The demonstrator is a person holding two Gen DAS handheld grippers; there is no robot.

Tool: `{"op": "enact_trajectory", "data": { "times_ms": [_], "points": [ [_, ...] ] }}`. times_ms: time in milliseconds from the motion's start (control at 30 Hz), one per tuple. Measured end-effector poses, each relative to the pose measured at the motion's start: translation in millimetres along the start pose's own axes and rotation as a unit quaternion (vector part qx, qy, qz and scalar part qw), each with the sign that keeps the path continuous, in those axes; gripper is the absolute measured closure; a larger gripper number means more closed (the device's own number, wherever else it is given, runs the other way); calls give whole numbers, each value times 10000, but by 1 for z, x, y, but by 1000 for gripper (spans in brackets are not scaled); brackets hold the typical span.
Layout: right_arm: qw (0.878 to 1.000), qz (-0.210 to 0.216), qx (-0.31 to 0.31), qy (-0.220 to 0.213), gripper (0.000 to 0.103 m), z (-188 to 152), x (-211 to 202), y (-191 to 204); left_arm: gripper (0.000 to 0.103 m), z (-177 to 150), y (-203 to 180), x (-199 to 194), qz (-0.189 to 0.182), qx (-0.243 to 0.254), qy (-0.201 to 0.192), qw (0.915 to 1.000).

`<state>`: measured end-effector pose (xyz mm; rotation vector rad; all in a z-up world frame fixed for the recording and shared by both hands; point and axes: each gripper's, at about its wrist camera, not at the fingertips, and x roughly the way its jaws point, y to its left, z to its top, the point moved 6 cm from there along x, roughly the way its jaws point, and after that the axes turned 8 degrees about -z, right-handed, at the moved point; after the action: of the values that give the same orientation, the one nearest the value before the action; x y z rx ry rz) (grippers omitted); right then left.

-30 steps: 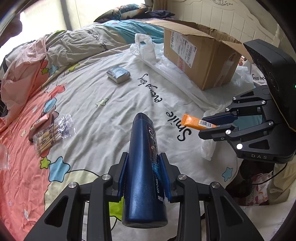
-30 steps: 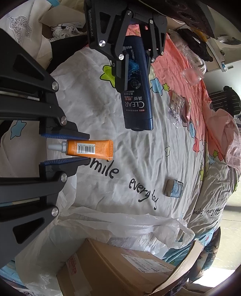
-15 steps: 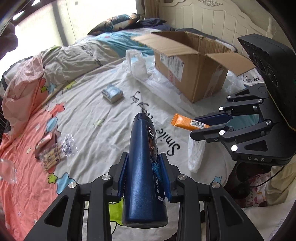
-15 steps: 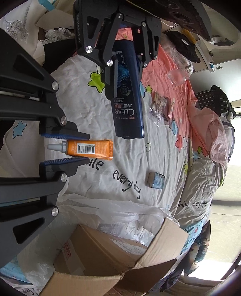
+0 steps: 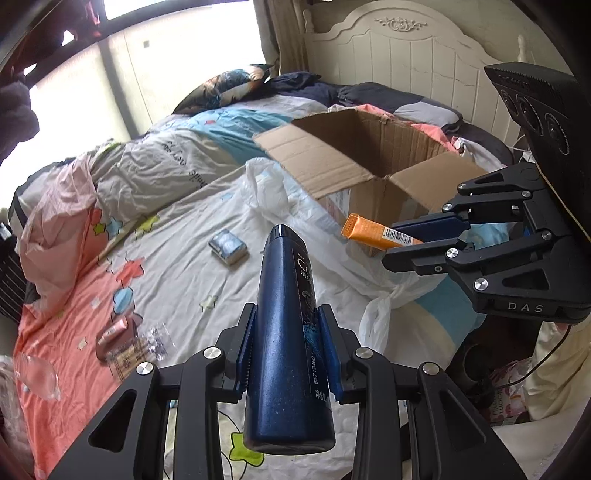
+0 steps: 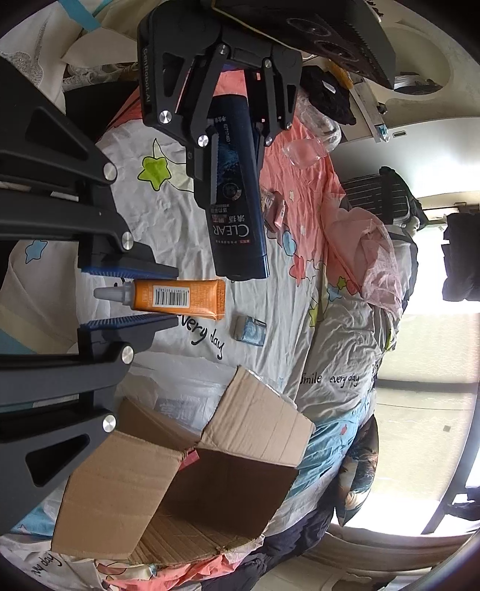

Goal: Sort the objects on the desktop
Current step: 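Carry the bottle with the left tool while the right tool carries the tube over the box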

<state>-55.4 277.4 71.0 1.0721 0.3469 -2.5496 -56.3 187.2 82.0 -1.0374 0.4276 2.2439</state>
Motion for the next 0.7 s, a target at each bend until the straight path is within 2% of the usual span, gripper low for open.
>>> {"op": "enact_trajectory", "data": {
  "times_ms": [367,700],
  "points": [
    [9981,-344,463,-224,86,0,-26,-54,70,46,-40,0,-159,513,-249,9982],
    [9934,-671,885,-274,86,-9,-39,-106,70,99,-80,15,-579,944,-467,9928]
  ]
}}
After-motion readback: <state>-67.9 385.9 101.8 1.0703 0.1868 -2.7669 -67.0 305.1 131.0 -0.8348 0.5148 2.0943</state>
